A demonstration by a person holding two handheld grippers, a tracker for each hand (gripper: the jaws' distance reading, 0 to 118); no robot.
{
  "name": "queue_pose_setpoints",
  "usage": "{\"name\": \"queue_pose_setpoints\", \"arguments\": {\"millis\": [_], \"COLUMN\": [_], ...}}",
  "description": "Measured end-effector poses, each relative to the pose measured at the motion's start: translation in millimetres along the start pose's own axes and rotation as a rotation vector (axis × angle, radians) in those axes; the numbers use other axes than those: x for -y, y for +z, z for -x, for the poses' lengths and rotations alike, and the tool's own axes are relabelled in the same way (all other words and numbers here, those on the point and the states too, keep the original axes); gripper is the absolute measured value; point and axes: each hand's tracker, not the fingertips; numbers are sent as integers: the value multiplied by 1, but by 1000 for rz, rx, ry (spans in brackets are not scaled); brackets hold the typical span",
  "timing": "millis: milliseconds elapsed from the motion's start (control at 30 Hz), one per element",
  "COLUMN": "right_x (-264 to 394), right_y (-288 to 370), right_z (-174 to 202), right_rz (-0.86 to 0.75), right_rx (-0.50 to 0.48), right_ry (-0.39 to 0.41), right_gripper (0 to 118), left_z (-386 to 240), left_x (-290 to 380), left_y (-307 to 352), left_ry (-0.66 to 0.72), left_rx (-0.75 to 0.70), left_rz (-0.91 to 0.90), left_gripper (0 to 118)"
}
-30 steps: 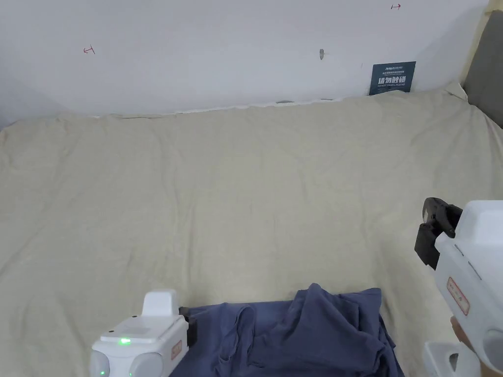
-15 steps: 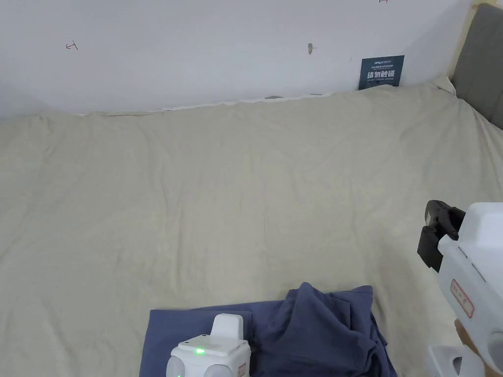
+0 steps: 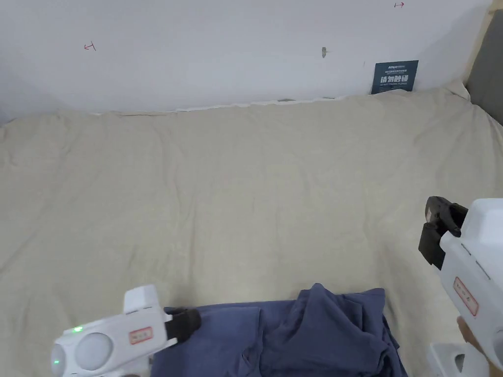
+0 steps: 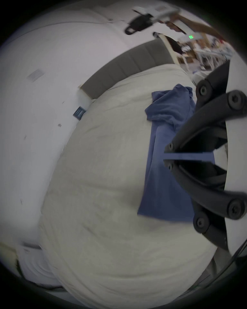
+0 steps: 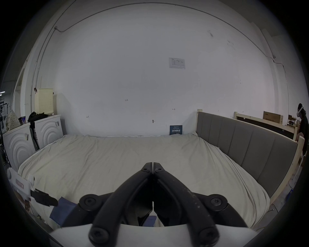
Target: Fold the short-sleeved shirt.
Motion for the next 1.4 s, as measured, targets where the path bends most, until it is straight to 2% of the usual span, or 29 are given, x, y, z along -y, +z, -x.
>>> {"name": "queue_pose_setpoints", "arguments": {"millis": [33, 67, 133, 167, 200, 233, 400, 433, 500, 533, 567, 600, 633, 667, 733, 933, 1200, 1300, 1400], "right_x": [0, 0, 2, 2, 2, 4, 6, 6, 7, 7, 7, 7, 7, 7, 6, 2, 1, 2, 2], "right_y": [-1, -2, -4, -5, -6, -8, -13, -14, -15, -16, -16, -17, -17, -17, -16, -14, -7, -4, -2], "right_z": [1, 3, 5, 7, 8, 9, 17, 18, 18, 18, 18, 18, 18, 17, 17, 17, 15, 10, 4], "right_rz": [3, 6, 12, 16, 19, 24, 42, 45, 53, 56, 59, 63, 66, 66, 64, 50, 29, 25, 19], "right_rx": [-4, -6, -9, -10, -10, -11, -13, -12, -12, -12, -11, -10, -8, -7, -7, -18, -47, -49, -39], "right_ry": [1, 2, 3, 4, 3, 1, 1, 2, 1, 0, 0, 2, 5, 7, 9, 4, -14, -17, -28], "right_gripper": [2, 2, 2, 2, 2, 2, 2, 2, 2, 2, 2, 2, 2, 2, 2, 2, 2, 2, 2], "left_z": [16, 30, 52, 51, 57, 63, 93, 70, 71, 69, 92, 89, 88, 87, 68, 31, 44, 19, -13], "left_x": [1, 2, 5, 8, 9, 10, 14, 16, 22, 24, 35, 37, 37, 38, 34, 27, 18, 9, -7], "left_y": [9, 15, 21, 25, 26, 25, 2, 0, -12, -19, -35, -37, -35, -35, -29, 7, 59, 60, 48], "left_ry": [46, 75, 131, 144, 147, 145, 165, 168, 154, 150, 131, 103, 86, 96, 108, 17, -40, -75, -171], "left_rx": [3, 3, -14, -26, -30, -31, 17, 50, 109, 102, 86, 52, 58, 66, 62, 21, -118, -118, -26], "left_rz": [5, 18, 50, 72, 79, 90, 170, 178, 200, 209, 225, 208, 184, 189, 192, 102, 13, -9, 21], "left_gripper": [19, 37, 86, 102, 109, 110, 107, 95, 62, 51, 47, 39, 23, 18, 14, 11, 9, 9, 9]}}
